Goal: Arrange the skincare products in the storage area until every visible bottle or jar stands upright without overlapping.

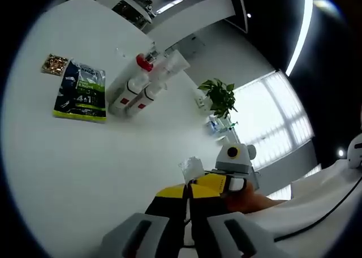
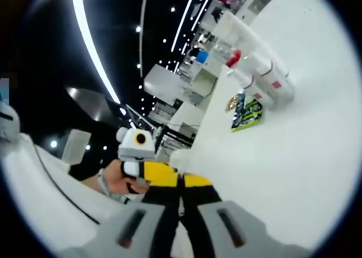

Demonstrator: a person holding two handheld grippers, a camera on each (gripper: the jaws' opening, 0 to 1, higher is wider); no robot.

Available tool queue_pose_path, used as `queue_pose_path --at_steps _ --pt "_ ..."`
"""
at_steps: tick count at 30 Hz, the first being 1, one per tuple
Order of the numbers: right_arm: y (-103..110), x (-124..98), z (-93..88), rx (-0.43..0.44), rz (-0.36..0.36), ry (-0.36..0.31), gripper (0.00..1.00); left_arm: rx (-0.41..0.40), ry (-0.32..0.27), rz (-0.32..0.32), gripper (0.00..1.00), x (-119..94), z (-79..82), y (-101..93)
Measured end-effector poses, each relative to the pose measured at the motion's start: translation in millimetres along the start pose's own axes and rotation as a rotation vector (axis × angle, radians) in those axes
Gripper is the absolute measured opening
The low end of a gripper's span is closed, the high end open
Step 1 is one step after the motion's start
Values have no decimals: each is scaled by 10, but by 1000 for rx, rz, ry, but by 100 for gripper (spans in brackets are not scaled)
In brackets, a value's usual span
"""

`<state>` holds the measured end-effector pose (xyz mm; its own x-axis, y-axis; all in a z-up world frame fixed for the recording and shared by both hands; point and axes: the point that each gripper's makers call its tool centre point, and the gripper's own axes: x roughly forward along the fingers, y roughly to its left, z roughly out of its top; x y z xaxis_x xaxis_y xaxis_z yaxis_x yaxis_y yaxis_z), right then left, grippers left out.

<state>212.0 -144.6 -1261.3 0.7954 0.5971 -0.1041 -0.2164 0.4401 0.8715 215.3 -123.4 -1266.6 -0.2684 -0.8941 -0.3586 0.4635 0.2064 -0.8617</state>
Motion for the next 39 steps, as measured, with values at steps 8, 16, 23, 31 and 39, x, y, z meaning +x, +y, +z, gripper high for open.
queue_pose_path --at_steps 8,16,23,31,39 --pt "-11 17 -76 -18 -19 29 0 39 40 50 1 11 -75 56" --pt "-3 35 -43 -25 -13 12 9 24 42 38 0 -6 -73 13" --pt "5 59 -91 -57 -16 38 2 27 51 41 0 -5 -108 7" --pt "-32 91 -125 -31 -27 36 1 32 48 55 0 -37 -116 27" --pt "51 27 -45 23 10 -14 0 -6 1 20 4 -29 -81 -7"
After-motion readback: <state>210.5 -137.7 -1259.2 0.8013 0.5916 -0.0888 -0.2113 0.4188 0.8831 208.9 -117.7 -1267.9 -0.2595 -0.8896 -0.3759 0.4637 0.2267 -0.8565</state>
